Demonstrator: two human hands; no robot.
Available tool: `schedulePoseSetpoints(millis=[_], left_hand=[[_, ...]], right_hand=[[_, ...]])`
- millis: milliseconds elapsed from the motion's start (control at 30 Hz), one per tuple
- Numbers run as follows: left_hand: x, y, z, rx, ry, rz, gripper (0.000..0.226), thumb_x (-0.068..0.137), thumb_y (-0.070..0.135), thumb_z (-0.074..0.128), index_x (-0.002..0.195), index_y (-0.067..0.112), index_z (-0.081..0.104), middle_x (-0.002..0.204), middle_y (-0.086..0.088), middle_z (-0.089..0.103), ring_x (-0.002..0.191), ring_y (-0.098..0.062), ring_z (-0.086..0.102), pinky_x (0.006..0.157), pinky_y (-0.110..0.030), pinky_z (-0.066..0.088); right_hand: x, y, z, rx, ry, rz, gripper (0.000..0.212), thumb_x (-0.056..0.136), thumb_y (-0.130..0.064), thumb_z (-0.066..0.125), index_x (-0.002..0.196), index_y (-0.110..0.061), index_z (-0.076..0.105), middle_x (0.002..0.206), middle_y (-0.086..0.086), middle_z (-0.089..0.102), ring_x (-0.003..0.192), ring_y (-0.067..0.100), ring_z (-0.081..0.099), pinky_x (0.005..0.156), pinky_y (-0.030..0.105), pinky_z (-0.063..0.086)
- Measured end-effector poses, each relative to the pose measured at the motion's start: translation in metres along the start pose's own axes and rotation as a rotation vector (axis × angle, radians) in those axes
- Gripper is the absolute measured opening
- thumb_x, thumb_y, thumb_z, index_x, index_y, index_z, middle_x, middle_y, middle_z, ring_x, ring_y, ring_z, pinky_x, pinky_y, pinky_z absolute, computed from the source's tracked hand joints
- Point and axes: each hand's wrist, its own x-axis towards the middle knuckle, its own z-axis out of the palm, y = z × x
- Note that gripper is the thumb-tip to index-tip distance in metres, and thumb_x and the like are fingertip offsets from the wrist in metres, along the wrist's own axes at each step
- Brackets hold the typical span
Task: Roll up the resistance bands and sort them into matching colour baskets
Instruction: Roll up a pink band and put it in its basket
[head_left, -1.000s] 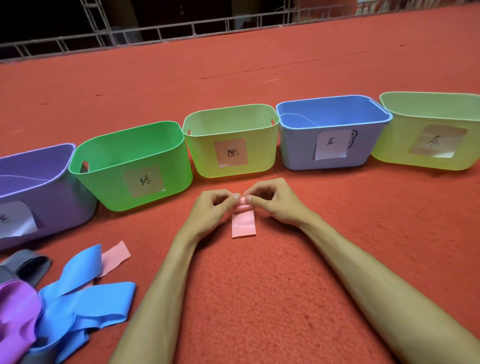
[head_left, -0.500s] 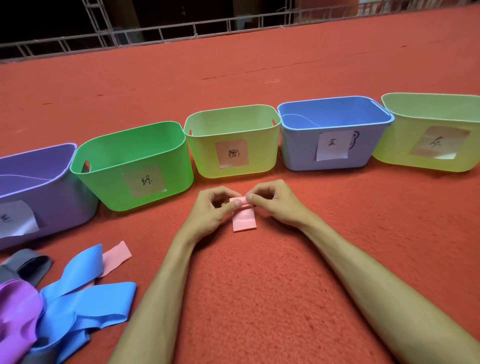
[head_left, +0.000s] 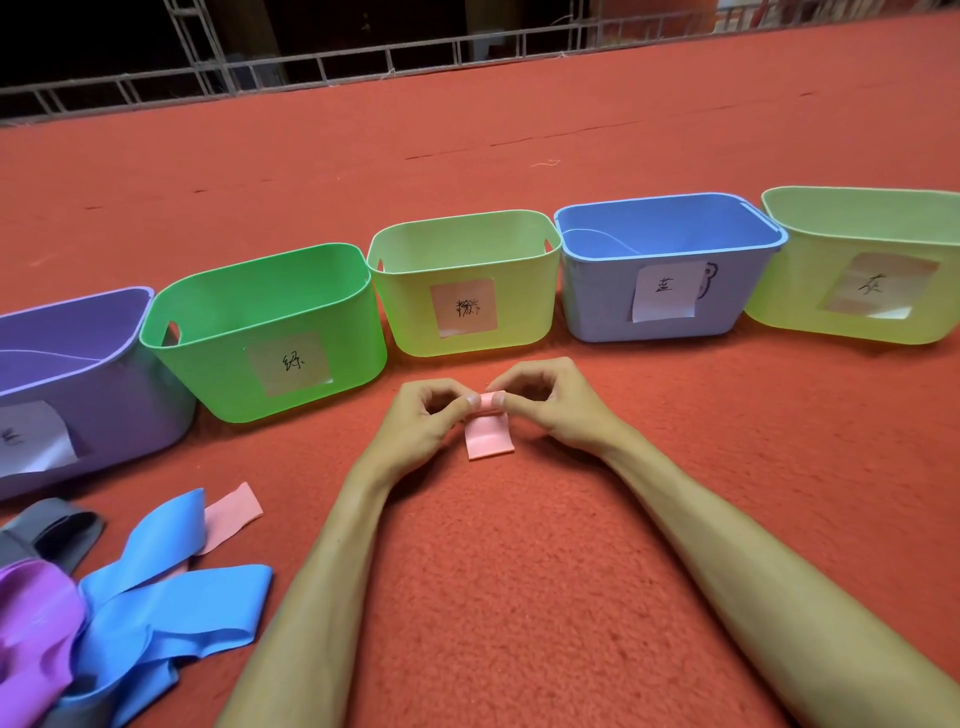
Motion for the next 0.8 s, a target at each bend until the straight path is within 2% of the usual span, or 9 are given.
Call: schedulePoseSetpoints(millis=[67,167,300,400,467,533,667,800], left_hand=[[-0.0007,0.0008,-0.0006,-0.013,0.009,0.003,0.014,0.101,0.010,0.064,0.096,0.004,0.077,0.080,0.013,0.074,0.073,0.004,0.061,0.069,-0.012,0.044],[-0.0021,0.0018,-0.0014,-0.024,0.019,0.011,0.012,0.100,0.011,0.067,0.099,0.005,0.077,0.089,0.003,0.078,0.080,-0.002,0.066,0.076,-0.017,0.048],[-0.0030,0.0006,-0.0032,-0.033,0.015,0.027,0.014,0.095,0.022,0.075,0.102,0.010,0.079,0.099,-0.009,0.079,0.089,-0.016,0.068,0.083,-0.032,0.050],[-0.0025,0.0017,-0.0053,-0.037,0.003,0.032,0.014,0.093,0.017,0.077,0.105,0.010,0.079,0.101,-0.006,0.079,0.093,-0.019,0.068,0.086,-0.032,0.051],[-0.0022,0.0050,-0.0040,-0.047,-0.006,0.014,0.014,0.095,0.013,0.074,0.105,0.006,0.079,0.094,0.002,0.079,0.087,-0.006,0.068,0.081,-0.018,0.049],[-0.0015,0.0055,-0.0019,-0.046,-0.005,-0.003,0.014,0.097,0.010,0.069,0.102,0.001,0.079,0.081,0.013,0.075,0.074,0.005,0.062,0.072,-0.010,0.044],[-0.0020,0.0020,-0.0032,-0.038,0.000,-0.008,0.013,0.098,0.013,0.070,0.101,0.004,0.079,0.080,0.007,0.074,0.071,-0.001,0.060,0.068,-0.017,0.043],[-0.0050,0.0043,-0.0049,-0.088,-0.010,0.000,0.012,0.096,0.018,0.073,0.103,0.010,0.080,0.080,-0.002,0.073,0.070,-0.009,0.057,0.064,-0.021,0.041]], right_hand=[[0.0007,0.0009,-0.0003,-0.002,0.000,0.038,0.013,0.094,-0.020,0.074,0.097,-0.008,0.079,0.094,0.008,0.079,0.088,0.013,0.071,0.085,0.034,0.054],[0.0008,0.0011,-0.0008,-0.011,0.000,0.064,0.015,0.098,-0.019,0.070,0.094,-0.008,0.080,0.090,0.005,0.080,0.084,0.009,0.070,0.082,0.029,0.053],[-0.0004,-0.0003,-0.0014,0.024,-0.022,0.030,0.011,0.095,-0.011,0.074,0.098,-0.002,0.079,0.095,0.011,0.080,0.089,0.018,0.074,0.087,0.040,0.058],[-0.0009,-0.0014,-0.0028,0.059,-0.017,0.003,0.013,0.092,-0.006,0.076,0.102,0.002,0.078,0.098,0.014,0.079,0.091,0.022,0.074,0.087,0.036,0.058],[-0.0005,-0.0006,-0.0050,0.066,0.000,-0.008,0.014,0.090,-0.005,0.078,0.103,0.002,0.077,0.098,0.016,0.079,0.090,0.023,0.073,0.085,0.039,0.056],[0.0000,0.0003,-0.0069,0.064,0.014,-0.011,0.015,0.088,-0.004,0.080,0.103,-0.001,0.078,0.097,0.015,0.079,0.089,0.024,0.072,0.084,0.042,0.055],[-0.0002,0.0006,-0.0072,0.043,0.016,0.012,0.020,0.084,-0.004,0.084,0.103,-0.003,0.079,0.095,0.013,0.079,0.086,0.018,0.070,0.081,0.038,0.054],[0.0003,0.0002,-0.0048,0.027,0.018,0.046,0.027,0.081,-0.004,0.086,0.107,-0.005,0.078,0.098,0.011,0.079,0.088,0.013,0.070,0.085,0.035,0.055]])
